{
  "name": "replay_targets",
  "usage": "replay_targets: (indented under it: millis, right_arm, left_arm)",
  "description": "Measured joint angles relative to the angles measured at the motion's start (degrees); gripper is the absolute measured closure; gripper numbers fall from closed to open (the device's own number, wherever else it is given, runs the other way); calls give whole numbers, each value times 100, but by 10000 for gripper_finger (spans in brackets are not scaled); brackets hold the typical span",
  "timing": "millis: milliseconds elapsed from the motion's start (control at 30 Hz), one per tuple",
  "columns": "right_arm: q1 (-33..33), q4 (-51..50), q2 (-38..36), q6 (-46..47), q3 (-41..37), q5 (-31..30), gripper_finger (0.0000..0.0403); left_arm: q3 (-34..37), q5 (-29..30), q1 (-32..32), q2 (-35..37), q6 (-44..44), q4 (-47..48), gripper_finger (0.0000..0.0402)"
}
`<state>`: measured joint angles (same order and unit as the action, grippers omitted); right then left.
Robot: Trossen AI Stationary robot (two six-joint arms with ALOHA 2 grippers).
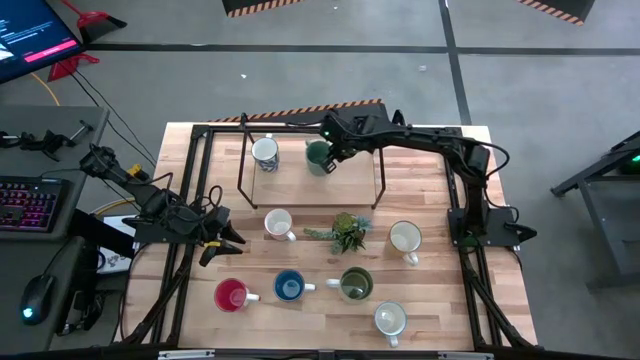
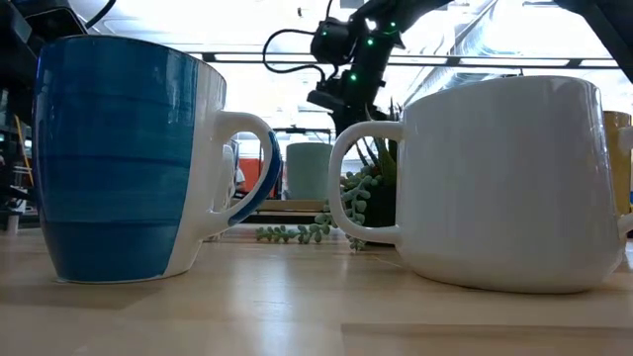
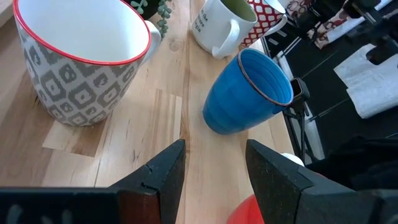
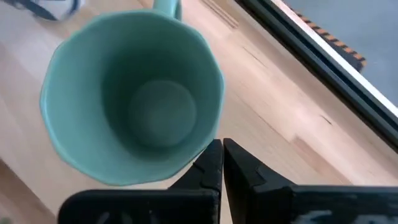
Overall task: Place coffee mugs
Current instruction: Adjust the green mug on the shelf
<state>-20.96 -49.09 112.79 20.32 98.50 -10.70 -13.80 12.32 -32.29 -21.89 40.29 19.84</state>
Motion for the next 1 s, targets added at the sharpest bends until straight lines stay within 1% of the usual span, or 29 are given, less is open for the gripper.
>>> replay_targets:
  millis: [100, 533, 767, 867, 933, 1000]
  right_arm:
    - [11, 61, 16, -59, 0, 134, 402]
    - [157, 525, 398, 20, 1, 388, 402]
    - [147, 1059, 424, -61, 0, 526, 402]
    - [149, 1056, 422, -86, 1, 608, 402]
    - [149, 936, 422, -86, 1, 584, 402]
    - [152, 851, 422, 29, 0, 369, 402]
  left_arm:
    - [0, 0, 0, -1, 1, 0, 243]
    - [0, 0, 0, -2, 1, 4, 243]
    - [0, 0, 0, -1, 2, 6, 243]
    - [0, 0, 0, -2, 1, 7, 243]
    - [0, 0, 0, -2, 2, 7, 243]
    - [0, 0, 0, -2, 2, 9, 243]
